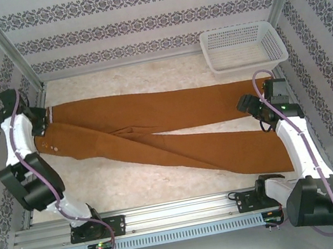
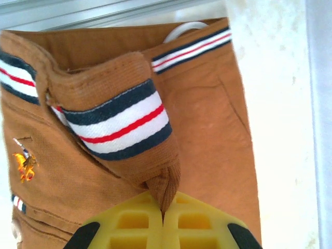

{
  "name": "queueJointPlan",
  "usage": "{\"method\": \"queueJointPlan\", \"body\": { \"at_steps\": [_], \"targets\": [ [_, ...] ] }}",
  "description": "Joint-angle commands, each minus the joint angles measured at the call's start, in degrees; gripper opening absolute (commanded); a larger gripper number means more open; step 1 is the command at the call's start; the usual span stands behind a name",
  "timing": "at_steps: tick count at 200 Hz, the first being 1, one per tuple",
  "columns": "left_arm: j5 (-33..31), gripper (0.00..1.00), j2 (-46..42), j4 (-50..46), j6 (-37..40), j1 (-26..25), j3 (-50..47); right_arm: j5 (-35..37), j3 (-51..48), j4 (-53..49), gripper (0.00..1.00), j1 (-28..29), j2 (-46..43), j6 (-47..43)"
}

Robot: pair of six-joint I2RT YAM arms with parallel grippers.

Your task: Roll up the long pants

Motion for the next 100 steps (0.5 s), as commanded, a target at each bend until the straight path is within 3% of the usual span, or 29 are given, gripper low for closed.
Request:
{"method": "queueJointPlan", "body": {
  "at_steps": [1, 58, 100],
  "targets": [
    [-0.61, 0.00, 3.32, -0.30, 0.44, -1.14, 5.20, 0.70, 2.09, -0.77, 0.86, 0.99, -0.11, -0.51],
    [-0.18, 0.00, 13.95, 0.21, 0.26, -3.36, 16.42, 1.26, 3.01, -0.71, 0.85, 1.81, 2.17, -0.97],
    [1.78, 0.01, 26.56, 0.39, 0.95, -5.32, 28.89, 1.76, 3.71, -1.30, 0.85, 2.68, 3.75, -2.12]
  ]
}}
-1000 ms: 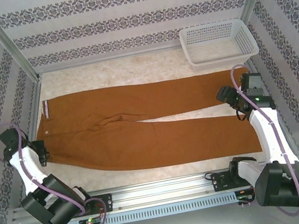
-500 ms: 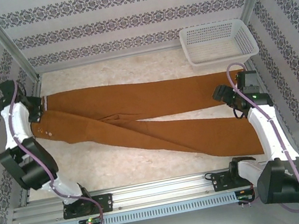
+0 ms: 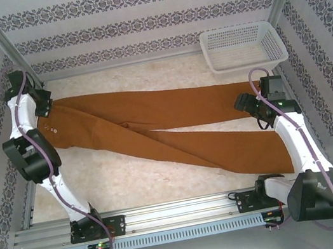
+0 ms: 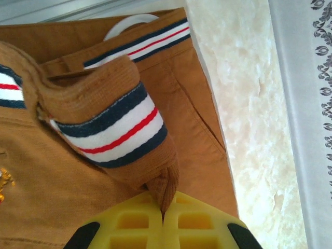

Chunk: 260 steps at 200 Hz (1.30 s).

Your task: Roll up the long pants

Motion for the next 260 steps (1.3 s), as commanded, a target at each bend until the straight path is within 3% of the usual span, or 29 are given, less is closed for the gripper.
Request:
{"method": "queueJointPlan", "body": {
  "at_steps": [1, 13, 23, 31, 37, 41, 68, 98, 122, 151, 176, 216, 246, 260],
  "targets": [
    [1.14, 0.01, 6.43, 0.90, 1.00, -1.38, 7.43, 1.38, 1.99, -1.05, 0.85, 0.88, 0.76, -1.83],
    [2.24, 0.04, 10.85, 1.14, 1.26, -2.00, 11.72, 0.90, 2.11, -0.90, 0.85, 1.24, 1.29, -2.38],
    [2.48, 0.13, 14.57, 0.99, 1.15, -2.54, 15.34, -0.06, 2.28, -0.94, 0.85, 1.70, 1.72, -3.25],
    [2.47, 0.48, 17.44, 1.71, 1.16, -2.83, 17.76, -0.50, 2.53, -1.38, 0.85, 2.31, 2.20, -3.92],
    [2.42, 0.92, 19.75, 1.88, 0.71, -2.96, 19.58, -0.55, 2.82, -2.05, 0.85, 2.92, 2.45, -4.39],
    [2.43, 0.99, 21.28, 1.74, 0.24, -2.97, 20.96, -0.36, 3.02, -2.55, 0.85, 3.34, 2.67, -4.64],
    [2.41, 1.00, 29.65, -2.94, -0.78, -3.06, 30.89, 1.50, 3.52, -5.40, 0.85, 6.17, 1.81, -5.26],
    [-0.69, 1.00, 24.75, -6.14, -0.02, -3.06, 28.54, 2.21, 3.25, -7.96, 0.84, 8.55, -1.06, -4.46],
    [-5.53, 1.00, 13.82, -8.39, 2.59, -3.06, 21.09, 0.46, 4.04, -12.01, 0.84, 10.61, -1.44, -4.86],
    [-6.44, 1.00, -1.76, -3.36, 5.61, -3.10, 2.97, -1.80, 3.06, -15.53, 0.85, 15.95, -0.19, -4.51],
    [-6.20, 1.00, -11.30, -1.03, 7.05, -3.06, -8.85, 2.55, 2.56, -19.94, 0.86, 22.37, 2.70, -3.68],
    [-4.44, 1.00, -18.86, -0.08, 8.02, -3.06, -18.37, 9.57, -1.68, -22.28, 0.84, 32.74, 1.83, 2.66],
    [-4.31, 1.00, -19.83, -0.60, 8.92, -3.06, -20.28, 16.22, -4.15, -24.15, 0.82, 41.16, 0.35, 7.67],
    [-3.98, 1.00, -19.93, -1.12, 9.29, -3.06, -20.24, 16.06, -3.70, -25.91, 0.82, 43.80, 1.24, 12.41]
  ]
}}
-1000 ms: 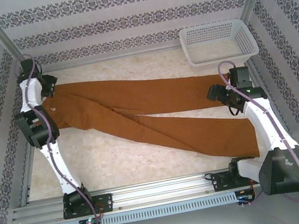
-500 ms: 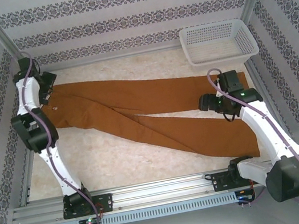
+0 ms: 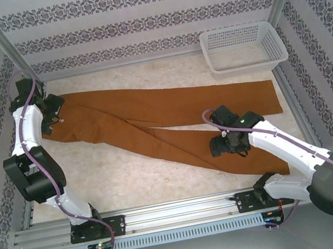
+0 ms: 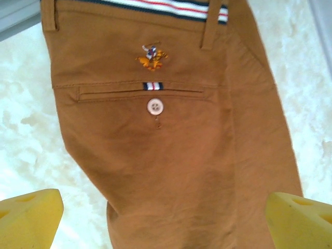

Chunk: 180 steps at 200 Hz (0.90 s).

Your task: Roll up the long pants

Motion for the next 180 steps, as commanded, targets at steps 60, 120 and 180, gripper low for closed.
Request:
{"method": "queueJointPlan", "body": {
  "at_steps": [60, 120, 180],
  "targets": [
    [1.90, 1.00, -2.80, -0.81, 2.84, 0.07, 0.26, 16.16, -9.25, -4.86, 0.89, -0.55, -14.25, 39.73],
    [4.57, 1.00, -3.97, 0.87, 2.59, 0.07, -1.57, 4.00, -13.59, -8.25, 0.85, -30.36, -29.68, 33.75],
    [5.81, 1.00, -3.11, 1.98, 2.87, 0.07, -3.48, -7.55, -20.81, -1.93, 0.80, -30.54, -29.10, 38.77]
  ]
}}
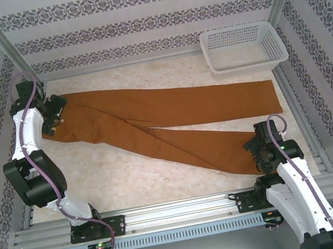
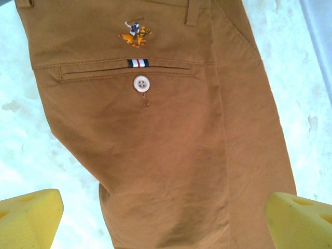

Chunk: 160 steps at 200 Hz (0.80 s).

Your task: Roll up the long pants

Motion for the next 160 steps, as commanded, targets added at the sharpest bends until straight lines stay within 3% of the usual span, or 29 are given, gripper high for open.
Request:
{"method": "queueJointPlan", "body": {
  "at_steps": [1, 47, 77, 95, 124, 160],
  "targets": [
    [1.16, 1.00, -0.38, 0.75, 1.27, 0.07, -0.39, -6.63, -2.78, -1.02, 0.80, -0.24, 0.14, 2.61],
    [2.02, 1.00, -0.11, 0.75, 1.31, 0.07, -1.05, -9.80, -5.63, -1.55, 0.72, 1.02, -0.61, 2.36],
    [2.36, 1.00, -0.11, 0.92, 1.11, 0.11, -1.59, -10.20, -5.76, -2.93, 0.71, 2.44, -0.01, 2.08],
    [2.38, 1.00, 0.05, 1.33, 0.95, 0.07, -1.81, -9.34, -5.80, -2.51, 0.63, 3.18, 0.16, 2.12],
    [2.73, 1.00, 0.67, 0.84, 1.08, 0.07, -1.36, -11.44, -4.58, -3.83, 0.68, 5.12, 1.44, 3.53],
    [2.36, 1.00, 0.50, 0.92, 1.21, 0.03, -1.49, -7.21, -1.65, -9.68, 0.72, 9.77, -1.44, 6.12]
  ]
}}
